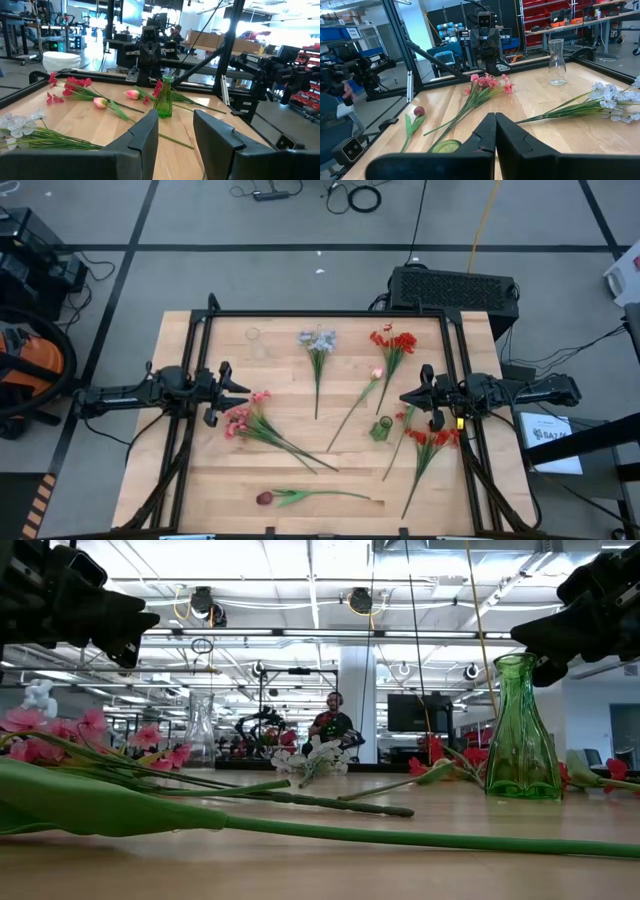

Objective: Sort flowers into vase by color
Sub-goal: Put the left pink flower into the green vase

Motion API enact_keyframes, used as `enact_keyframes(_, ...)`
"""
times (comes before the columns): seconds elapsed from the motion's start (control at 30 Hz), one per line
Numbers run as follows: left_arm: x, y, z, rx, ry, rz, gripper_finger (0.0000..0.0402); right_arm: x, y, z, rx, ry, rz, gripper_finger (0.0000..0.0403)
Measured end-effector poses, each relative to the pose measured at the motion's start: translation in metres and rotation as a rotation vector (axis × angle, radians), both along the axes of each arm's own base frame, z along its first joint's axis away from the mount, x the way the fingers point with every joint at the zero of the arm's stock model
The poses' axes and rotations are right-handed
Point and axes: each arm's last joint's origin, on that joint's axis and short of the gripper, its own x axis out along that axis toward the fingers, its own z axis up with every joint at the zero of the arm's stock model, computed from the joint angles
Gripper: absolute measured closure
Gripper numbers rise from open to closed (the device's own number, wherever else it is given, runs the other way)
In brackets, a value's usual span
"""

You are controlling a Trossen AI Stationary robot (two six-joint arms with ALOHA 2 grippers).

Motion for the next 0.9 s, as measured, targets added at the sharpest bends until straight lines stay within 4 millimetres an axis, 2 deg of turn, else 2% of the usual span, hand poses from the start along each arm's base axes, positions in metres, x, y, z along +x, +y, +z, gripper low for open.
enact_keyframes(0.17,0.0,0.0,0.005,-0.01,-0.047,0.0,0.0272,0.0,0.0,0.0,0.0,0.0,0.0,0.0403)
enact_keyframes(0.4,-0.002,0.005,0.015,-0.212,-0.141,0.138,0.0272,0.0,0.0,0.0,0.0,0.0,0.0,0.0403)
enact_keyframes(0.63,-0.002,0.007,0.014,-0.225,-0.146,0.22,0.0272,0.0,0.0,0.0,0.0,-0.001,0.0,0.0403)
enact_keyframes(0.83,-0.002,0.011,0.013,-0.244,-0.155,0.363,0.0272,0.0,0.0,0.0,0.0,-0.001,-0.001,0.0403)
enact_keyframes(0.9,-0.002,0.011,0.01,-0.24,-0.111,0.377,0.0272,0.0,0.0,0.0,0.0,-0.001,0.0,0.0403)
